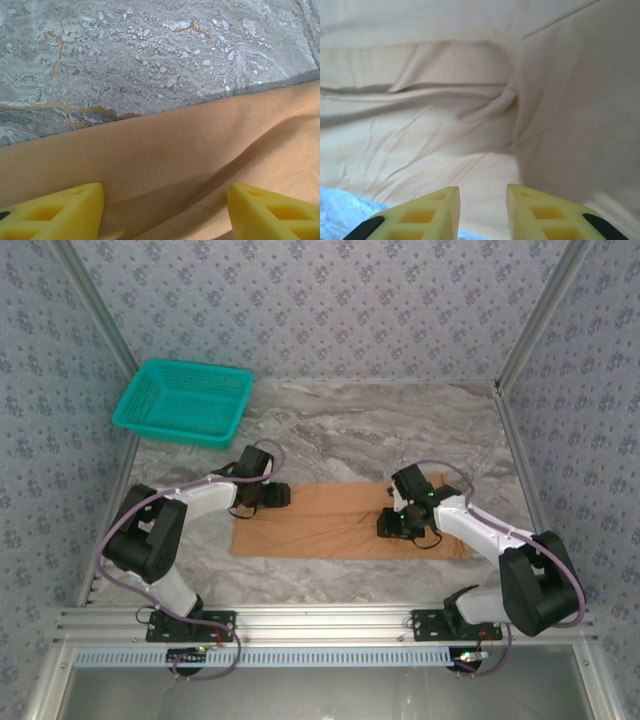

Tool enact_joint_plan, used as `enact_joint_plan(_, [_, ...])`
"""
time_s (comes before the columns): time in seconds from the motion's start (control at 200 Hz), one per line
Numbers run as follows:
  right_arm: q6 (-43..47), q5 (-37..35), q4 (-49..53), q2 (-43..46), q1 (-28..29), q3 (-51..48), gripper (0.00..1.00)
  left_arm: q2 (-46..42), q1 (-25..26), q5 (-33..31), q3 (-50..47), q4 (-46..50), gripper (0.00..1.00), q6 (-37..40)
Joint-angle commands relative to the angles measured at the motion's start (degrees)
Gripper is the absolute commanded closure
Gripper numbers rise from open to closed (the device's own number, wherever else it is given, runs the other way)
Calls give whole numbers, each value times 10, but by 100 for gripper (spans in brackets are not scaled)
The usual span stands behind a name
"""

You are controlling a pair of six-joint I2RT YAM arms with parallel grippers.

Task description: Fold the inside-out t-shirt

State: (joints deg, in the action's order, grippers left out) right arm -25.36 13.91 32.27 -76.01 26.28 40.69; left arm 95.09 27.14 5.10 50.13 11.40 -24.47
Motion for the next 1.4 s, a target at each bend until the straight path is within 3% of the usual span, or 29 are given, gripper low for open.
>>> enact_joint_plan(0.0, [-9, 34, 44, 18, 19, -8, 68, 14, 2, -8, 7, 16, 34, 12])
enact_joint_plan(0.235, [27, 110, 72, 69, 25, 22, 62, 5, 2, -11, 8, 17, 34, 17])
enact_joint_plan(0.4, [25, 37, 99, 85, -23, 63, 58, -9, 2, -12, 7, 22, 34, 24])
enact_joint_plan(0.6, [-2, -38, 37, 34, -55, 61, 58, -17, 1, -14, 7, 24, 34, 22])
enact_joint_plan(0.839, [-13, -23, 1, -36, -31, 20, 63, -41, 0, -26, 9, 33, 33, 27])
enact_joint_plan(1.004, [-16, -15, 34, 8, -28, -10, 62, -83, -3, -70, 0, 40, 31, 33])
enact_joint_plan(1.094, [-17, -16, 32, 52, -31, 7, 61, -106, -3, -63, -7, 33, 30, 34])
enact_joint_plan(1.254, [-20, -31, 4, 60, -91, 20, 58, -88, -2, 17, -14, 8, 30, 19])
enact_joint_plan(1.394, [-32, -46, -52, 40, -137, 21, 58, -55, -14, -14, -7, 24, 30, 3])
